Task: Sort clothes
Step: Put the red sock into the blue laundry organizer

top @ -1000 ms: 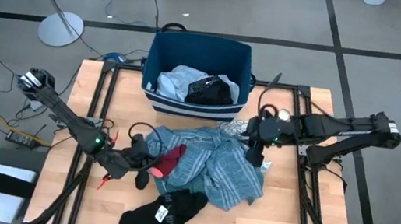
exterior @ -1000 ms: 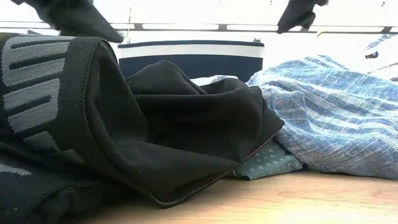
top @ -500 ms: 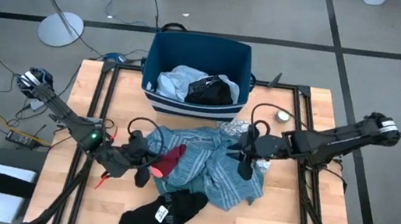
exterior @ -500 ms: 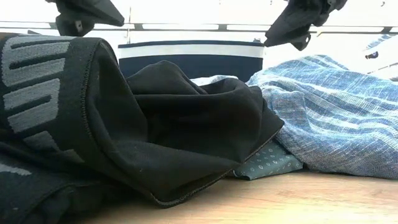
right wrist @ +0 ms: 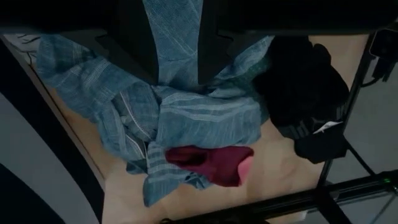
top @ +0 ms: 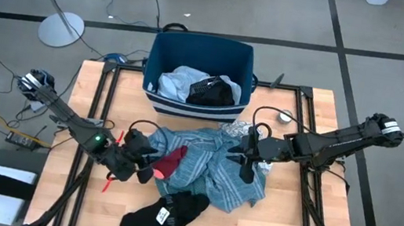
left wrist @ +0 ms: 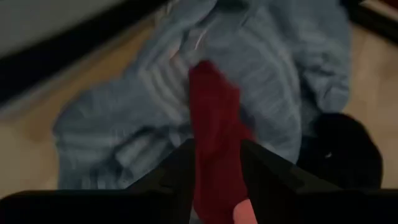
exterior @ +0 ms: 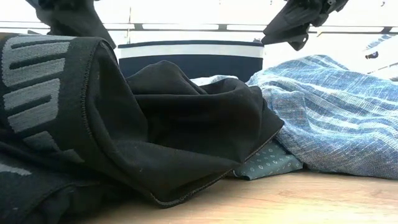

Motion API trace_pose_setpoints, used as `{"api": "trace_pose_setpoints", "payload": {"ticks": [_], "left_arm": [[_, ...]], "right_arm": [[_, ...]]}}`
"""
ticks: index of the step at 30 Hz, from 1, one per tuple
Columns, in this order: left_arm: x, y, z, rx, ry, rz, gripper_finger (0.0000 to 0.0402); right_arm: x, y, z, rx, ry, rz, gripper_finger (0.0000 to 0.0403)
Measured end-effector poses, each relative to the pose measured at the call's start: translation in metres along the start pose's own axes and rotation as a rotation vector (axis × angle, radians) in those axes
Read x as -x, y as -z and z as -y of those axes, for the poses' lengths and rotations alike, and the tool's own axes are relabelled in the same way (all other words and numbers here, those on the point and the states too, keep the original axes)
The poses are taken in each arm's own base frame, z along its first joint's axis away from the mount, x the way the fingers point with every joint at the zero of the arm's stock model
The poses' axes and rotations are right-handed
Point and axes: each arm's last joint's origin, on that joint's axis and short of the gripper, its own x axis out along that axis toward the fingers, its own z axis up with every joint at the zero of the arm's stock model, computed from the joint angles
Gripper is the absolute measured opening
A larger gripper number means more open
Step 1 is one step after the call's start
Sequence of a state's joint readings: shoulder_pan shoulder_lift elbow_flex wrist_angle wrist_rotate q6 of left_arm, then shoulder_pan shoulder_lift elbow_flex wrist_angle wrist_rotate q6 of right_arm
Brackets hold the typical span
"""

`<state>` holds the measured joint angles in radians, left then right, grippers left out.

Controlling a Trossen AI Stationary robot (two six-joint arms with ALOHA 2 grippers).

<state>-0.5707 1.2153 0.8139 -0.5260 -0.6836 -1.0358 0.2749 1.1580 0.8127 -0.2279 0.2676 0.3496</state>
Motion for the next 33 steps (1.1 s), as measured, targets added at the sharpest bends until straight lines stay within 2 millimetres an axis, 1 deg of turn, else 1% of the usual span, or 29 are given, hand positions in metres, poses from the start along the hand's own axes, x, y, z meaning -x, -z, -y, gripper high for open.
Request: {"api": "trace_pose_setpoints", "payload": {"ticks": [6, 11, 13, 14, 16, 18, 19, 23, 30, 33], "left_arm": [[-0.022, 0.011, 0.002, 0.053, -0.016, -0.173, 0.0131], [-0.035, 0.017, 0.002, 0.105, -0.019, -0.294, 0.0131], [-0.037, 0.017, 0.002, 0.138, -0.009, -0.337, 0.0123], [-0.038, 0.016, 0.002, 0.148, 0.000, -0.350, 0.0112], [-0.038, 0.015, 0.003, 0.162, 0.017, -0.354, 0.0076], [-0.036, 0.012, 0.004, 0.169, 0.044, -0.352, 0.0027], [-0.035, 0.010, 0.004, 0.177, 0.061, -0.345, 0.0014], [-0.031, 0.003, 0.006, 0.161, 0.120, -0.309, 0.0003], [-0.019, -0.027, 0.014, 0.113, 0.189, -0.233, 0.0001], [-0.018, -0.030, 0.015, 0.079, 0.196, -0.224, 0.0002]], "right_arm": [[0.000, -0.001, 0.000, 0.007, -0.003, 0.004, 0.0112], [0.000, -0.001, 0.000, 0.007, -0.004, 0.009, 0.0112], [0.000, -0.001, -0.001, 0.007, -0.006, 0.012, 0.0112], [0.000, -0.001, -0.001, 0.007, -0.006, 0.012, 0.0112], [0.000, -0.002, -0.001, 0.008, -0.006, 0.013, 0.0112], [0.000, -0.002, -0.001, 0.007, -0.008, 0.018, 0.0112], [0.000, -0.002, -0.001, 0.007, -0.008, 0.018, 0.0112], [0.000, -0.002, 0.000, 0.008, -0.006, 0.017, 0.0112], [0.000, -0.002, 0.000, 0.023, -0.005, 0.017, 0.0112], [0.000, -0.002, 0.000, 0.024, -0.005, 0.017, 0.0112]]}}
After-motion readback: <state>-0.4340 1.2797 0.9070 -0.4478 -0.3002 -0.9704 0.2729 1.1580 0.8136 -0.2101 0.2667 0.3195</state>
